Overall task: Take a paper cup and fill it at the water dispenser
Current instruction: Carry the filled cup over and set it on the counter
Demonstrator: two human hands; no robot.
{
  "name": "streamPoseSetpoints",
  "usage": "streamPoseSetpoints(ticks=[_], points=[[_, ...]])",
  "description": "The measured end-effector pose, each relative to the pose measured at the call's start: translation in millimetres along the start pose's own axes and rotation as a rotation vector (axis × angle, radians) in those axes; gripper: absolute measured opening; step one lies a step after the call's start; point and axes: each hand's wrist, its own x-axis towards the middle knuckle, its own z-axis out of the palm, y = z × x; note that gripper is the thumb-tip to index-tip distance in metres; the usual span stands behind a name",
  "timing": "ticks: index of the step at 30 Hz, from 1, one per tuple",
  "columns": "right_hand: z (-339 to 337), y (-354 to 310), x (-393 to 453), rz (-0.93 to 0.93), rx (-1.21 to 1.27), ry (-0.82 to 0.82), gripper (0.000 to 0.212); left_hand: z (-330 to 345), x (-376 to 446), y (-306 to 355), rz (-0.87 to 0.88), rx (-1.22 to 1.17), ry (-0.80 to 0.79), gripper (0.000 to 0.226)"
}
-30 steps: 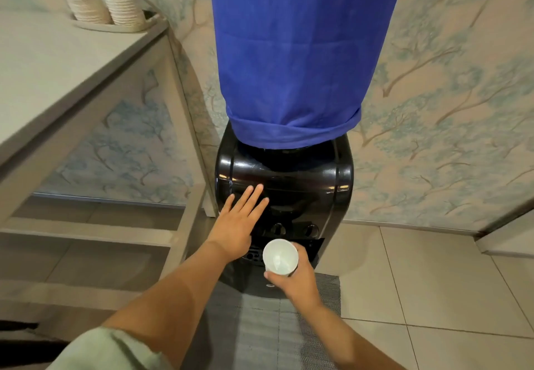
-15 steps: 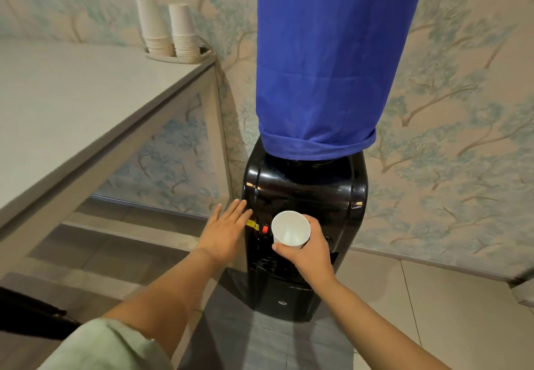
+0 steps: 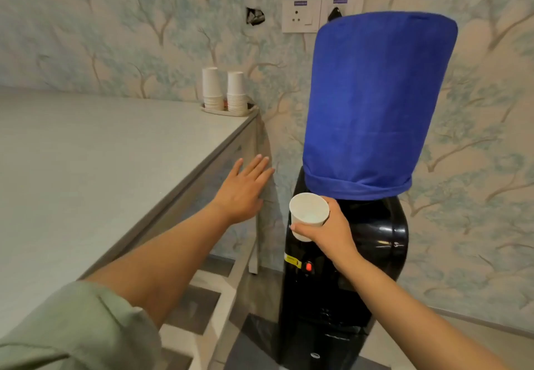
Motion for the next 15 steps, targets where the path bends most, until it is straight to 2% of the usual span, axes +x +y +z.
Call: streamPoseSetpoints(ticks=[7,15], points=[[43,-57,17,-0.068,0.017,0.011,0.069,-45,-28,-98,-0.14,-0.012,0.095,0.068],[91,-106,26,-0.082,-0.005,-0.039,0.073,-51,-117,-205,-0.551,-0.191,0.07,0.065]])
